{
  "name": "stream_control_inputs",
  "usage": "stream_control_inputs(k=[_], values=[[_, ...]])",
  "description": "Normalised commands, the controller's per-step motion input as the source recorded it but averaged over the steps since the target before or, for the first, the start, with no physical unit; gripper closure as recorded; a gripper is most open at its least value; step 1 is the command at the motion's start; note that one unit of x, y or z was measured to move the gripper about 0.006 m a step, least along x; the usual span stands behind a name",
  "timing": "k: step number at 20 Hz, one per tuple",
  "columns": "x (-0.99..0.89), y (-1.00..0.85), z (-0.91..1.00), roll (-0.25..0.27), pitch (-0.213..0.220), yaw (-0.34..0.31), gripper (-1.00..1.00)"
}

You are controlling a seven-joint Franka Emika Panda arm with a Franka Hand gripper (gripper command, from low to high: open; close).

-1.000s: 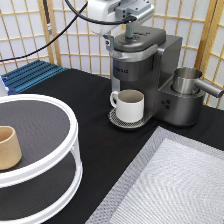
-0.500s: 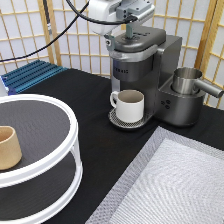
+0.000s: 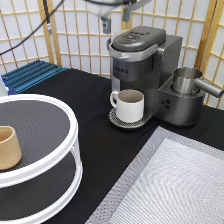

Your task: Make coffee

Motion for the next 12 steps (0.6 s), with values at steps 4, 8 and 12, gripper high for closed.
stream_control_inputs(k=[4,8,12], values=[[0.0,-0.98,-0.01,0.155,-0.106,0.0,-1.0],[-0.01,-1.0,-0.48,0.006,-0.109,0.0,-1.0],[-0.24,-1.0,-0.73,-0.051,-0.111,0.0,-1.0]])
